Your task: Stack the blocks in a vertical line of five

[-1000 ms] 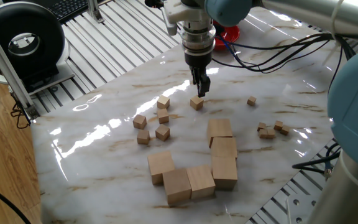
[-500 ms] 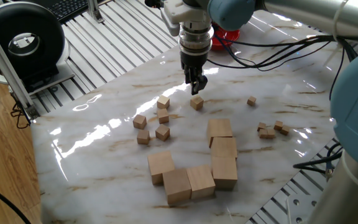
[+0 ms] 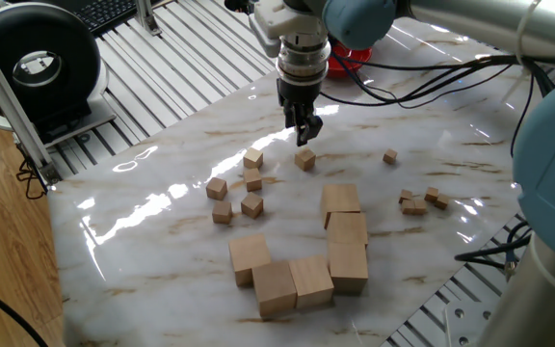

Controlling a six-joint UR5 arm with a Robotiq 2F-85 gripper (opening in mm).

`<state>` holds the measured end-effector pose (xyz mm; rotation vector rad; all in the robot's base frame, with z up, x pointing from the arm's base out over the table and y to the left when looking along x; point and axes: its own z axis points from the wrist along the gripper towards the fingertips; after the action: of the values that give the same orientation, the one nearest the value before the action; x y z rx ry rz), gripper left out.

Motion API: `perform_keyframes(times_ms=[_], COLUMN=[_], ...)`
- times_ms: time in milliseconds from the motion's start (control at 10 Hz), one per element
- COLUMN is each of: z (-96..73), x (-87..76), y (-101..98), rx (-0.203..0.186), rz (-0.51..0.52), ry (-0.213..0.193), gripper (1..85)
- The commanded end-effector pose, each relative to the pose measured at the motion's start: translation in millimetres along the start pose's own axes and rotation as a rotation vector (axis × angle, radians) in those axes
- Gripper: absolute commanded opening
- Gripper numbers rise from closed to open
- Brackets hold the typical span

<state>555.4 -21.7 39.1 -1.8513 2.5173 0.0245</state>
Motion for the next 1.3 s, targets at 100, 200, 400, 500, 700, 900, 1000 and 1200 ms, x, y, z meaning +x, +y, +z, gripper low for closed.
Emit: perform_keyframes(times_ms=[100, 200, 400, 500, 700, 900, 1000, 1200], z=[-1.7, -1.3, -1.6, -2.3, -0.1, 6.8, 10.7, 15.4], x=[-12.6, -3.3, -7.7, -2.1, -2.7, -6.6, -2.4, 2.6], y=[7.0, 4.5, 9.5, 10.3, 13.0, 21.9, 20.9, 23.4], rx=[-0.031, -0.020, -0.033, -0.026, -0.026, -0.022, -0.004, -0.001], rz=[0.085, 0.062, 0.063, 0.051, 0.031, 0.034, 0.016, 0.002], ry=[-0.051, -0.016, -0.034, -0.015, -0.030, -0.060, -0.045, -0.054], gripper=[46.0, 46.7, 55.7, 55.7, 57.3, 57.7, 57.7, 58.7])
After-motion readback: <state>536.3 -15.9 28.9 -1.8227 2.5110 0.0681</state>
